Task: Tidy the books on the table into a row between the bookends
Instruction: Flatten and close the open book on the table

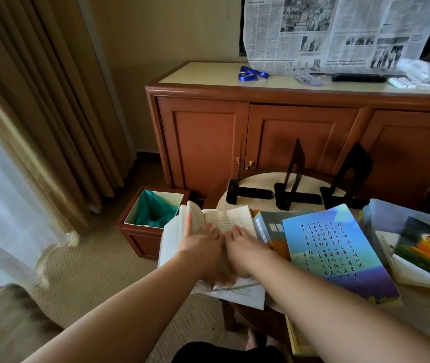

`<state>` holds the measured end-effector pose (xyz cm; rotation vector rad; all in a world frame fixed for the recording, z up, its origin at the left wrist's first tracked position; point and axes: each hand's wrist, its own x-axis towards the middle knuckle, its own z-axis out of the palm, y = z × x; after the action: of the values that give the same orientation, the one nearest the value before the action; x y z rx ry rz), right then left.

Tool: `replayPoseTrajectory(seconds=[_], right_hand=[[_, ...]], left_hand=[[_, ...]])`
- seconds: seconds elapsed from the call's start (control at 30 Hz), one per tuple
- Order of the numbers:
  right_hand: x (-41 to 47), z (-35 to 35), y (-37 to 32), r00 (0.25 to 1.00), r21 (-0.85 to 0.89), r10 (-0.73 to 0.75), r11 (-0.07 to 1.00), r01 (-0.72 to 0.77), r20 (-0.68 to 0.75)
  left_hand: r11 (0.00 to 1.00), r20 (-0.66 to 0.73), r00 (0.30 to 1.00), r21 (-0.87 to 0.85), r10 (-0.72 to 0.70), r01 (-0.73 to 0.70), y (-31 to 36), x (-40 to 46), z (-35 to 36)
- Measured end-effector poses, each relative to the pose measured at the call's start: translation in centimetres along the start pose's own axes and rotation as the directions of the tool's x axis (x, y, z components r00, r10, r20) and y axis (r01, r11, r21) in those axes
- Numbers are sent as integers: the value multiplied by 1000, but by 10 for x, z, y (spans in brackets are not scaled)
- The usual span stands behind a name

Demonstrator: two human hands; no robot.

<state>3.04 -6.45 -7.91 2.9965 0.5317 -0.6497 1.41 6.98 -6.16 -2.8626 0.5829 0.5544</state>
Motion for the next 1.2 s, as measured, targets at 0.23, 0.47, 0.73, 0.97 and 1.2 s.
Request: replayPoseTrajectory(seconds=[0.23,0.47,0.73,0.97,1.2], right_hand=[[37,5,9,984,118,22,993,-1,-175],[54,20,14,962,129,19,992,17,-271],[-11,55,6,949,139,-73,983,120,-306],[-40,56,-1,971,219,-30,972,84,-238],[26,15,9,990,204,-13,978,42,-142]], left_hand=[[1000,-16,999,0,-27,27,-5,6,11],[999,-3,999,-21,-39,39,-2,3,6],[999,-1,1000,50,19,-19,-5,0,7],[999,-33,999,7,-31,31,-11,11,11],[999,-31,1000,50,-2,3,-8,16,8]])
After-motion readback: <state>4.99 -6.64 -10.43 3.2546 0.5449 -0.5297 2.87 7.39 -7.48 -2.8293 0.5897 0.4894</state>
